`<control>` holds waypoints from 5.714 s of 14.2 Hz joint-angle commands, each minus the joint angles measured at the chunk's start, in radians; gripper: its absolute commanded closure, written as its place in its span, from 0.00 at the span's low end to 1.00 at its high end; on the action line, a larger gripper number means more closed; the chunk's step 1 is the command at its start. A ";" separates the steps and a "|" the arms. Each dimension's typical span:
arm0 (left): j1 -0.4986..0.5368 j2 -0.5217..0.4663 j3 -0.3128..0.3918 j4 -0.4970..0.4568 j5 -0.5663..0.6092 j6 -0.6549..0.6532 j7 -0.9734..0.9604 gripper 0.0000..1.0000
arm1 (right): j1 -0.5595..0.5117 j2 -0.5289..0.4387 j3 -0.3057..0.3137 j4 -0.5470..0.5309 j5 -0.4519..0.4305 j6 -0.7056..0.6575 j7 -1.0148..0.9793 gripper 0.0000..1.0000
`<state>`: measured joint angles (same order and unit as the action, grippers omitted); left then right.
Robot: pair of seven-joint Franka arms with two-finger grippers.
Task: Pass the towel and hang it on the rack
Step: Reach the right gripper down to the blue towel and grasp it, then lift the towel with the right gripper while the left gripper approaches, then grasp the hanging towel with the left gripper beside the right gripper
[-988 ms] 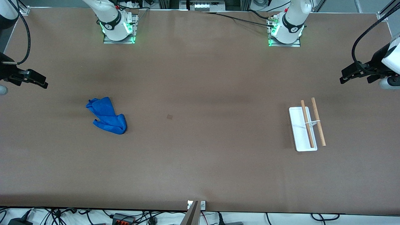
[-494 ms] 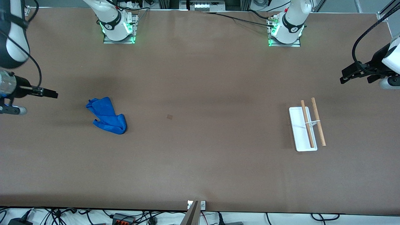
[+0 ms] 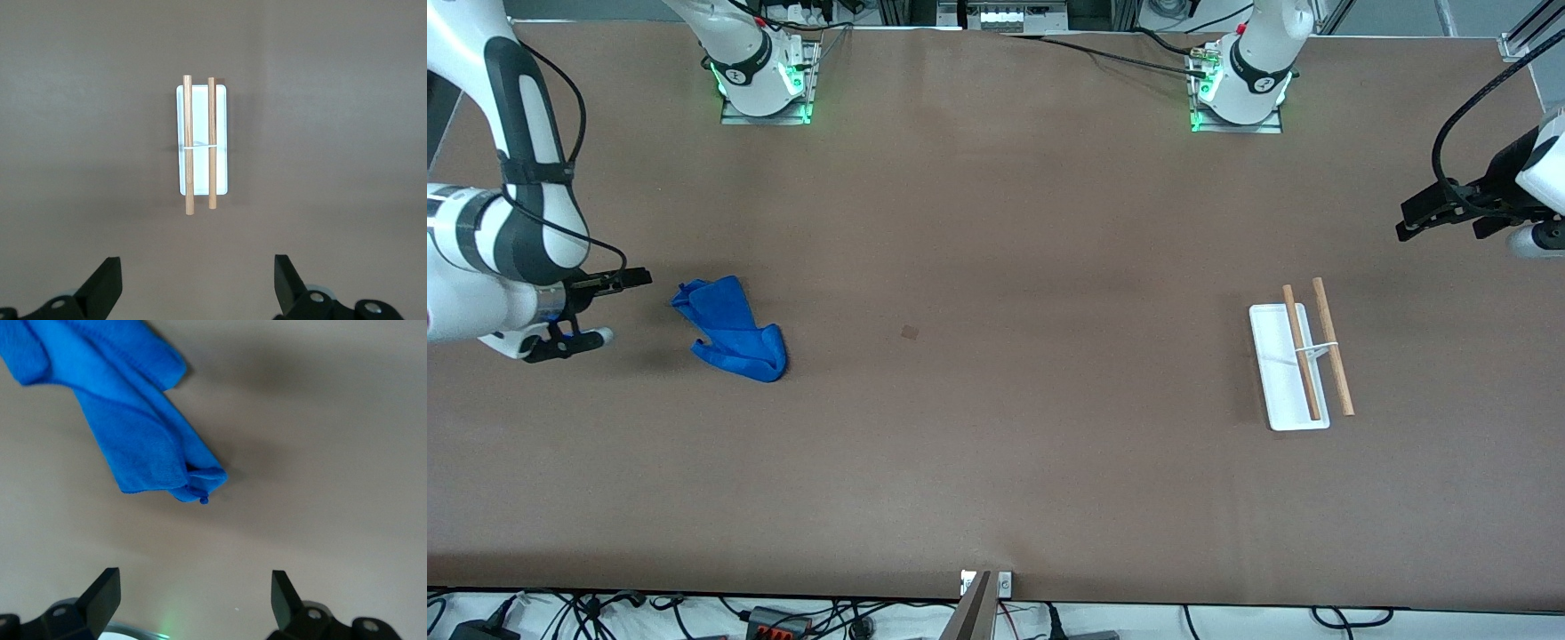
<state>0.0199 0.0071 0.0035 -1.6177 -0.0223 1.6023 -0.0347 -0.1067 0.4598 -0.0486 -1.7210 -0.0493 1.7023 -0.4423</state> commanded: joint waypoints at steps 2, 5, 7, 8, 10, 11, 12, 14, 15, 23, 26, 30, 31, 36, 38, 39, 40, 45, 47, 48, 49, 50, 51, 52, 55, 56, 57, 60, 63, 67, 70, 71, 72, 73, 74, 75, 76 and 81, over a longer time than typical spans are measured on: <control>0.027 0.010 0.006 0.021 -0.018 -0.010 0.021 0.00 | -0.004 0.023 0.007 -0.040 0.009 0.000 -0.153 0.00; 0.040 0.017 0.004 0.025 -0.021 -0.018 0.021 0.00 | 0.007 0.013 0.018 -0.081 0.009 0.045 -0.304 0.00; 0.040 0.019 0.004 0.029 -0.021 -0.021 0.021 0.00 | 0.007 -0.030 0.018 -0.159 0.012 0.117 -0.383 0.00; 0.041 0.019 0.004 0.027 -0.022 -0.022 0.021 0.00 | 0.009 -0.061 0.018 -0.208 0.011 0.169 -0.392 0.00; 0.041 0.019 0.004 0.027 -0.021 -0.028 0.021 0.00 | 0.010 -0.099 0.018 -0.302 0.006 0.288 -0.417 0.00; 0.041 0.019 0.004 0.028 -0.021 -0.039 0.021 0.00 | 0.007 -0.099 0.018 -0.331 0.006 0.343 -0.455 0.00; 0.041 0.019 0.004 0.029 -0.021 -0.042 0.022 0.00 | 0.005 -0.099 0.016 -0.350 0.006 0.387 -0.505 0.00; 0.041 0.019 0.004 0.029 -0.021 -0.044 0.021 0.00 | 0.001 -0.099 0.016 -0.396 0.008 0.456 -0.562 0.00; 0.041 0.019 0.006 0.029 -0.021 -0.045 0.021 0.00 | 0.001 -0.099 0.016 -0.410 0.006 0.488 -0.581 0.00; 0.041 0.019 0.004 0.029 -0.021 -0.045 0.022 0.00 | -0.005 -0.058 0.018 -0.436 0.009 0.658 -0.696 0.06; 0.040 0.019 0.003 0.030 -0.021 -0.048 0.022 0.00 | -0.008 -0.050 0.018 -0.453 0.011 0.666 -0.697 0.11; 0.040 0.019 0.001 0.030 -0.024 -0.073 0.030 0.00 | -0.010 -0.052 0.018 -0.457 0.012 0.666 -0.697 0.41; 0.040 0.019 0.001 0.030 -0.025 -0.073 0.032 0.00 | -0.010 -0.050 0.018 -0.457 0.012 0.666 -0.697 0.48; 0.041 0.019 0.004 0.030 -0.042 -0.074 0.032 0.00 | -0.004 -0.047 0.018 -0.457 0.012 0.668 -0.697 0.91; 0.041 0.019 0.004 0.032 -0.041 -0.074 0.032 0.00 | -0.001 -0.047 0.018 -0.457 0.012 0.668 -0.697 1.00; 0.041 0.019 0.006 0.032 -0.041 -0.076 0.030 0.00 | -0.001 -0.047 0.018 -0.457 0.012 0.666 -0.697 1.00; 0.043 0.019 0.006 0.030 -0.041 -0.081 0.030 0.00 | -0.001 -0.049 0.018 -0.456 0.012 0.666 -0.697 1.00; 0.064 0.021 0.007 0.030 -0.028 -0.094 0.032 0.00 | 0.001 -0.127 0.024 -0.404 0.041 0.579 -0.681 1.00; 0.077 0.031 0.007 0.030 -0.028 -0.096 0.032 0.00 | 0.004 -0.173 0.024 -0.301 0.112 0.440 -0.665 1.00; 0.077 0.031 0.007 0.032 -0.028 -0.096 0.032 0.00 | 0.004 -0.177 0.024 -0.240 0.143 0.371 -0.655 1.00; 0.077 0.031 0.006 0.032 -0.028 -0.096 0.032 0.00 | 0.005 -0.176 0.024 -0.162 0.185 0.285 -0.642 1.00; 0.075 0.030 0.003 0.032 -0.028 -0.096 0.030 0.00 | 0.018 -0.176 0.029 -0.100 0.240 0.217 -0.606 1.00; 0.077 0.031 0.003 0.029 -0.034 -0.097 0.033 0.00 | 0.039 -0.177 0.036 -0.047 0.282 0.167 -0.548 1.00; 0.077 0.031 0.003 0.032 -0.039 -0.098 0.033 0.00 | 0.068 -0.179 0.050 0.024 0.293 0.121 -0.467 1.00; 0.071 0.063 -0.002 0.032 -0.033 -0.096 0.035 0.00 | 0.197 -0.174 0.095 0.220 0.299 0.053 -0.145 1.00; 0.077 0.068 -0.003 0.032 -0.042 -0.094 0.042 0.00 | 0.250 -0.174 0.096 0.251 0.299 0.050 -0.039 1.00; 0.072 0.076 -0.005 0.032 -0.044 -0.094 0.053 0.00 | 0.325 -0.173 0.096 0.288 0.301 0.050 0.065 1.00; 0.064 0.147 -0.005 0.029 -0.148 -0.100 0.064 0.00 | 0.522 -0.164 0.096 0.388 0.296 0.065 0.345 1.00; 0.069 0.227 -0.007 0.047 -0.238 -0.102 0.134 0.00 | 0.668 -0.135 0.096 0.443 0.295 0.185 0.555 1.00; 0.026 0.269 -0.017 0.047 -0.267 -0.102 0.185 0.00 | 0.772 -0.093 0.096 0.443 0.293 0.387 0.747 1.00; 0.026 0.329 -0.036 0.042 -0.363 -0.044 0.477 0.00 | 0.826 -0.076 0.096 0.443 0.295 0.470 0.879 1.00; 0.022 0.346 -0.058 0.042 -0.372 -0.003 0.621 0.00 | 0.840 -0.072 0.096 0.443 0.296 0.485 0.917 1.00; 0.023 0.365 -0.082 0.033 -0.408 0.040 0.754 0.00 | 0.852 -0.069 0.096 0.443 0.296 0.496 0.948 1.00; 0.023 0.385 -0.085 0.027 -0.453 0.060 0.851 0.00 | 0.857 -0.063 0.096 0.443 0.296 0.514 0.971 1.00; 0.015 0.399 -0.097 0.019 -0.482 0.079 0.933 0.00 | 0.863 -0.059 0.096 0.442 0.298 0.533 0.994 1.00; 0.011 0.404 -0.118 -0.007 -0.511 0.126 1.028 0.00 | 0.868 -0.055 0.096 0.442 0.298 0.549 1.011 1.00; 0.014 0.407 -0.140 -0.042 -0.557 0.170 1.118 0.00 | 0.874 -0.050 0.096 0.442 0.298 0.565 1.022 1.00; 0.011 0.424 -0.180 -0.158 -0.802 0.243 1.496 0.00 | 0.880 -0.047 0.096 0.440 0.296 0.579 1.028 1.00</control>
<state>0.0198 0.4446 -0.1515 -1.7226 -0.7402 1.8237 1.3339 0.7573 0.4001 0.0609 -1.3097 0.2400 2.2792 0.5646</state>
